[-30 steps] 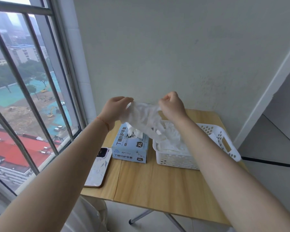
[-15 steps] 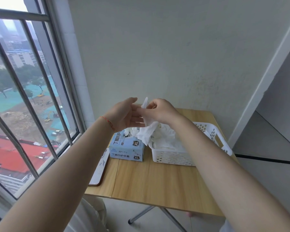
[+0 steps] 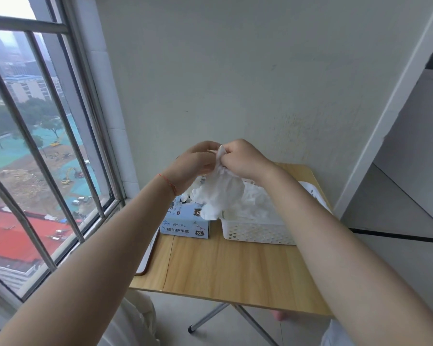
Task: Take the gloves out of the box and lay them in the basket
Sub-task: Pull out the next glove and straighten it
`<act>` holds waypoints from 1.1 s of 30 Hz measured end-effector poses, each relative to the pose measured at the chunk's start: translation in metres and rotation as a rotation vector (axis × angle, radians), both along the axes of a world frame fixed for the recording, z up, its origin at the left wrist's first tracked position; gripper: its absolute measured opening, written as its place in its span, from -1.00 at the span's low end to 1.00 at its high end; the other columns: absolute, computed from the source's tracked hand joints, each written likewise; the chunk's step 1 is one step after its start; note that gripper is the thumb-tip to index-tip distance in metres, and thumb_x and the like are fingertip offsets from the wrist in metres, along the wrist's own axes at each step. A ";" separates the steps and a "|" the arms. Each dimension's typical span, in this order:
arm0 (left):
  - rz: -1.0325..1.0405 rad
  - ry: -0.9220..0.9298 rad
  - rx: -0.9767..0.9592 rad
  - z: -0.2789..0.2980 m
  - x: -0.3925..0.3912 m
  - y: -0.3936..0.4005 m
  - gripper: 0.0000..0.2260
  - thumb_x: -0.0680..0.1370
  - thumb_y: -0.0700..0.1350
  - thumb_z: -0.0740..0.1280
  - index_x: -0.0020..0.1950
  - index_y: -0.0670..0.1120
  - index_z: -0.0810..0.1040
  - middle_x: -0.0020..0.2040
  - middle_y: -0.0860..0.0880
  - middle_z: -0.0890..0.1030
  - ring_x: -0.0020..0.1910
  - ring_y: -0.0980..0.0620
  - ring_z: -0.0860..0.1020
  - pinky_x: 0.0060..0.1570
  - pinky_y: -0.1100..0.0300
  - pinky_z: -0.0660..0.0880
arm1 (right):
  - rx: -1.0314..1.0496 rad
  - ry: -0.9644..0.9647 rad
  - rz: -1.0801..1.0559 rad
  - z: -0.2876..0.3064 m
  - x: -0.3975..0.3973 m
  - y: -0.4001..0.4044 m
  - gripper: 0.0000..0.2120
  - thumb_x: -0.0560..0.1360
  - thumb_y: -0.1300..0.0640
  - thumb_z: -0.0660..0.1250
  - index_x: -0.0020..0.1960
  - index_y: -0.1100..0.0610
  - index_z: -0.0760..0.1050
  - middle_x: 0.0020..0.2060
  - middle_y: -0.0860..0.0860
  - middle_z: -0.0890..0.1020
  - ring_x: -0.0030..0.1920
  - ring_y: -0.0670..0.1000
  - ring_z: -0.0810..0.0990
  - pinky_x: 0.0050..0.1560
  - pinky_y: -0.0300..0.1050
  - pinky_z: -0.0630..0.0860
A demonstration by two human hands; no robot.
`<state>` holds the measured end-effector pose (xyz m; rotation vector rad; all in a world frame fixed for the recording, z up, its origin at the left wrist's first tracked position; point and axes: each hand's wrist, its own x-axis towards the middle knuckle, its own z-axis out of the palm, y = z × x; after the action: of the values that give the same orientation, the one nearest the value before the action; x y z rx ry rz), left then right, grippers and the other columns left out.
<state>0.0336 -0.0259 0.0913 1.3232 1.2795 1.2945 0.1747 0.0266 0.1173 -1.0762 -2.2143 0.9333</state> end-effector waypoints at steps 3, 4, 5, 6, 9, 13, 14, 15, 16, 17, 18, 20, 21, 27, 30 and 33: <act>-0.020 -0.014 -0.081 -0.007 -0.004 0.003 -0.65 0.25 -0.14 0.36 0.01 -0.21 0.58 -0.09 -0.15 0.48 -0.09 -0.10 0.42 -0.02 0.00 0.39 | 0.068 0.000 -0.066 -0.002 0.004 0.005 -0.86 0.35 0.33 0.12 -0.29 0.31 0.45 -0.35 0.08 0.42 -0.28 0.01 0.36 -0.30 -0.14 0.25; -0.045 -0.009 -0.105 -0.010 -0.004 0.002 -0.61 0.26 -0.11 0.39 0.03 -0.26 0.58 -0.08 -0.15 0.47 -0.08 -0.11 0.40 -0.03 -0.01 0.40 | 0.087 -0.006 -0.091 -0.002 0.006 0.004 -0.88 0.37 0.34 0.11 -0.31 0.26 0.39 -0.38 0.06 0.37 -0.32 0.00 0.32 -0.34 -0.15 0.20; -0.070 0.001 -0.128 -0.013 -0.006 0.002 -0.60 0.28 -0.09 0.42 0.04 -0.29 0.58 -0.08 -0.15 0.49 -0.10 -0.11 0.43 -0.04 -0.02 0.44 | 0.103 -0.010 -0.114 -0.003 0.009 0.004 -0.85 0.39 0.35 0.11 -0.32 0.20 0.36 -0.40 0.02 0.36 -0.35 -0.01 0.31 -0.37 -0.16 0.19; -0.091 0.021 -0.146 -0.015 -0.007 0.001 -0.64 0.32 -0.09 0.43 0.03 -0.27 0.61 -0.09 -0.15 0.55 -0.11 -0.10 0.49 -0.03 -0.02 0.49 | 0.111 -0.010 -0.137 -0.005 0.011 0.005 -0.83 0.41 0.34 0.12 -0.31 0.16 0.37 -0.41 -0.01 0.38 -0.37 -0.02 0.32 -0.39 -0.17 0.21; -0.138 0.055 -0.190 -0.020 -0.007 -0.003 -0.92 0.50 -0.15 0.41 -0.06 -0.15 0.62 -0.12 -0.08 0.65 -0.10 -0.03 0.61 0.11 -0.09 0.54 | 0.125 0.025 -0.221 -0.009 0.014 0.008 -0.83 0.41 0.32 0.12 -0.23 0.15 0.45 -0.35 -0.04 0.46 -0.33 -0.04 0.39 -0.35 -0.19 0.31; -0.214 0.140 -0.270 -0.027 -0.013 -0.006 -0.72 0.45 -0.11 0.44 0.10 -0.22 0.57 0.03 -0.14 0.67 0.03 -0.07 0.64 0.01 0.07 0.61 | 0.077 0.125 -0.264 -0.013 0.012 0.009 -0.84 0.41 0.31 0.11 -0.22 0.12 0.41 -0.36 -0.03 0.44 -0.33 -0.03 0.37 -0.36 -0.19 0.30; -0.244 0.174 -0.289 -0.029 -0.014 -0.008 -0.68 0.46 -0.12 0.44 0.16 -0.23 0.58 0.08 -0.15 0.67 0.06 -0.08 0.65 0.05 0.07 0.60 | 0.052 0.143 -0.259 -0.013 0.011 0.009 -0.86 0.41 0.30 0.11 -0.22 0.12 0.39 -0.36 -0.02 0.42 -0.33 -0.01 0.35 -0.36 -0.18 0.28; -0.268 0.210 -0.310 -0.030 -0.016 -0.009 -0.69 0.49 -0.13 0.44 0.20 -0.20 0.60 0.12 -0.14 0.67 0.10 -0.09 0.65 0.12 0.06 0.58 | 0.029 0.149 -0.252 -0.013 0.011 0.009 -0.88 0.41 0.28 0.13 -0.22 0.11 0.38 -0.35 -0.02 0.40 -0.32 0.00 0.34 -0.35 -0.17 0.26; -0.280 0.236 -0.333 -0.032 -0.018 -0.010 -0.72 0.51 -0.14 0.43 0.20 -0.18 0.62 0.13 -0.14 0.67 0.13 -0.10 0.64 0.17 0.04 0.56 | 0.007 0.148 -0.247 -0.012 0.009 0.009 -0.91 0.41 0.25 0.15 -0.20 0.10 0.38 -0.34 0.00 0.39 -0.31 0.00 0.32 -0.34 -0.16 0.24; -0.273 0.252 -0.353 -0.033 -0.021 -0.010 -0.74 0.52 -0.13 0.44 0.18 -0.18 0.64 0.13 -0.14 0.68 0.14 -0.10 0.63 0.21 0.02 0.55 | -0.011 0.143 -0.242 -0.011 0.008 0.009 -0.95 0.43 0.22 0.18 -0.19 0.09 0.37 -0.32 0.01 0.37 -0.31 0.00 0.31 -0.33 -0.15 0.22; -0.253 0.246 -0.362 -0.035 -0.024 -0.011 -0.75 0.52 -0.13 0.45 0.16 -0.19 0.65 0.12 -0.13 0.68 0.14 -0.09 0.63 0.22 0.03 0.54 | -0.023 0.138 -0.235 -0.009 0.007 0.008 -0.96 0.44 0.18 0.19 -0.19 0.09 0.35 -0.31 0.01 0.34 -0.31 0.01 0.28 -0.33 -0.14 0.20; -0.193 0.178 -0.332 -0.034 -0.029 -0.013 -0.71 0.44 -0.10 0.50 0.09 -0.22 0.67 0.07 -0.13 0.69 0.08 -0.08 0.64 0.18 0.05 0.55 | -0.045 0.150 -0.223 -0.006 0.004 0.008 -0.91 0.45 0.12 0.21 -0.20 0.08 0.31 -0.31 0.01 0.28 -0.30 0.01 0.24 -0.32 -0.12 0.17; -0.160 0.124 -0.296 -0.034 -0.033 -0.013 -0.68 0.37 -0.07 0.53 0.03 -0.22 0.67 0.01 -0.12 0.70 0.03 -0.07 0.64 0.12 0.08 0.56 | -0.063 0.173 -0.221 -0.003 0.003 0.007 -0.88 0.44 0.11 0.21 -0.22 0.07 0.28 -0.32 0.00 0.25 -0.29 0.01 0.21 -0.32 -0.11 0.15; -0.149 -0.312 -0.161 -0.030 -0.057 -0.019 -0.77 0.52 -0.13 0.31 0.13 -0.15 0.62 -0.06 -0.09 0.68 -0.14 -0.02 0.65 -0.12 0.16 0.62 | -0.414 0.410 -0.165 0.006 -0.016 0.000 -0.87 0.35 0.12 0.22 -0.32 0.04 0.27 -0.39 0.01 0.25 -0.32 0.04 0.25 -0.34 -0.15 0.22; -0.009 -0.247 -0.213 -0.033 -0.062 -0.017 -0.80 0.59 -0.13 0.28 0.12 -0.18 0.62 -0.14 -0.12 0.70 -0.21 -0.04 0.66 -0.21 0.14 0.61 | -0.494 0.458 -0.191 0.002 -0.024 0.001 -0.86 0.25 0.13 0.24 -0.23 0.06 0.31 -0.29 0.06 0.29 -0.22 0.09 0.29 -0.24 -0.05 0.28; 0.146 0.012 -0.282 -0.044 -0.060 -0.007 -0.70 0.48 -0.05 0.44 0.09 -0.23 0.64 0.00 -0.21 0.67 -0.09 -0.11 0.61 0.03 0.00 0.57 | -0.487 0.385 -0.264 -0.009 -0.018 0.004 -0.84 0.31 0.16 0.23 -0.13 0.07 0.33 -0.26 0.08 0.31 -0.23 0.07 0.30 -0.24 -0.07 0.29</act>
<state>-0.0260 -0.0326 0.0468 1.0567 1.5279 1.1536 0.1564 0.0311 0.1081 -1.2330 -1.5284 1.4576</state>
